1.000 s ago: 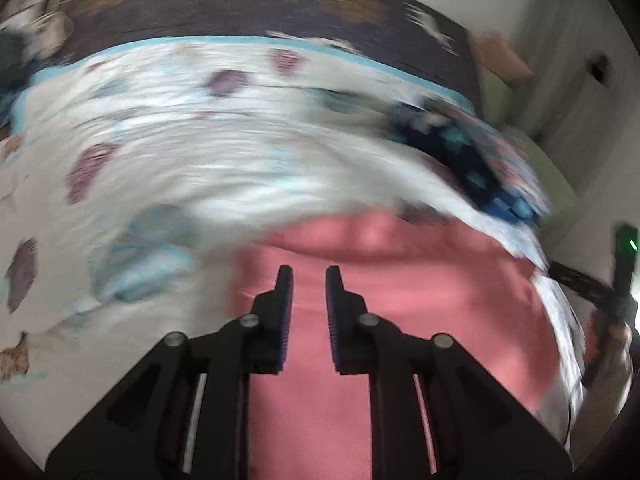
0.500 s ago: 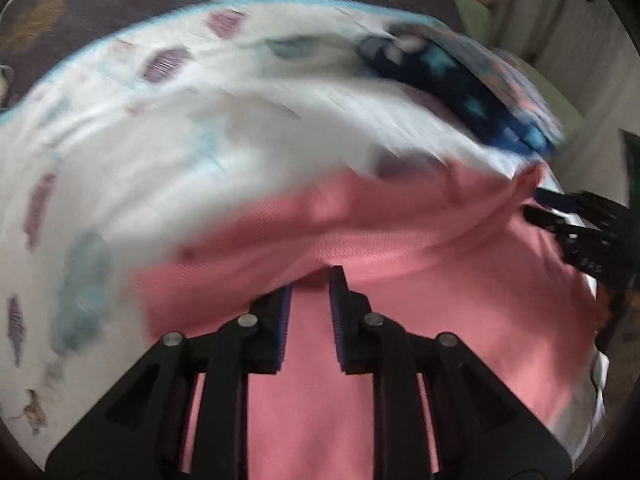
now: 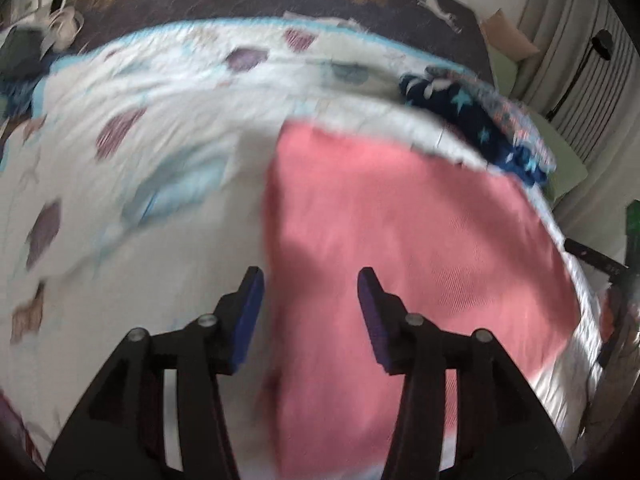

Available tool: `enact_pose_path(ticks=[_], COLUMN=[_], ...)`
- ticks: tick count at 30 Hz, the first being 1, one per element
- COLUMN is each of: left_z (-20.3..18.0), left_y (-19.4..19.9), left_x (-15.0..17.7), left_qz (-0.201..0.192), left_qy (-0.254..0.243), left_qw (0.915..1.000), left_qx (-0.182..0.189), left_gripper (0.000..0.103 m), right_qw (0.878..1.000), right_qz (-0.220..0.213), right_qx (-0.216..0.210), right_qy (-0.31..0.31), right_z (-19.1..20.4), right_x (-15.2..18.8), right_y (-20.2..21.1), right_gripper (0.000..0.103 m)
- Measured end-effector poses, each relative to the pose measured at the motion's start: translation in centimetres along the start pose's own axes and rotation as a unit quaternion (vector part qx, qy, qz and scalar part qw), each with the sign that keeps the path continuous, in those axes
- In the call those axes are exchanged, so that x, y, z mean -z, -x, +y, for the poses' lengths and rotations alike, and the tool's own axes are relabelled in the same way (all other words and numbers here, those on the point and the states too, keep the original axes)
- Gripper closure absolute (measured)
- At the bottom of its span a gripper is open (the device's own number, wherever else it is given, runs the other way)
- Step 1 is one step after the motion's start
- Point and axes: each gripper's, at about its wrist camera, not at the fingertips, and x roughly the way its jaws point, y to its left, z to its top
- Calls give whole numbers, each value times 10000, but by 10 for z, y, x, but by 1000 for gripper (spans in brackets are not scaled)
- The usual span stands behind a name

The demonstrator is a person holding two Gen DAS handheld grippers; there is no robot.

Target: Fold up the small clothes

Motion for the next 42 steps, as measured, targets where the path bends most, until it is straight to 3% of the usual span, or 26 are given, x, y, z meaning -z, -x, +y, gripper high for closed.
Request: enact_pose_path(ticks=[3, 9, 11, 13, 15, 17, 19, 22, 31, 37, 38, 39, 40, 41, 42], left_z=[9, 21, 18, 12, 4, -4, -6, -1, 15, 14, 13, 11, 10, 8, 8], left_y=[11, 49, 57, 55, 47, 40, 35, 31, 20, 15, 15, 14, 14, 13, 15], left_x=[32, 77, 87, 95, 100, 98, 92, 84, 83, 82, 81, 80, 79, 79, 79], left_qz=[133, 12, 0, 141, 307, 200, 25, -92, -88, -105, -118, -139, -145, -134, -159], left_qy=[216, 1102, 1198, 1254, 1291, 1280, 1362, 1746, 2118, 2083, 2059, 2031, 1974, 1938, 1966], left_qw=[9995, 9935, 9910, 9877, 9854, 9861, 9856, 9783, 9689, 9705, 9713, 9724, 9741, 9748, 9742], left_qx=[-184, 293, 595, 925, 1067, 1039, 1006, 1109, 1277, 1208, 1182, 1142, 1095, 1098, 1098], left_gripper=[51, 48, 40, 40, 40, 40, 40, 41, 73, 75, 79, 82, 93, 96, 97], right_qw=[9995, 9895, 9849, 9755, 9612, 9509, 9511, 9525, 9463, 9469, 9472, 9484, 9506, 9526, 9490], right_qz=[169, 397, 413, 436, 534, 565, 412, 263, 142, 54, 45, 34, 37, 85, 151], right_qx=[-81, -804, -1096, -1545, -1954, -2204, -2036, -1858, -1934, -1781, -1753, -1669, -1534, -1394, -1452], right_qy=[-272, -1135, -1277, -1508, -1872, -2100, -2285, -2398, -2587, -2676, -2686, -2697, -2698, -2702, -2794], right_z=[-13, -23, -22, -22, -23, -20, -18, -11, -13, -13, -12, -12, -12, -12, -14], right_x=[37, 97, 107, 114, 117, 112, 104, 89, 83, 88, 88, 87, 87, 85, 86], right_y=[20, 48, 54, 55, 45, 29, 16, 4, -4, -2, -3, -4, -5, -9, -14], right_gripper=[59, 58, 55, 49, 48, 47, 47, 47, 48, 49, 51, 70, 87, 95, 95])
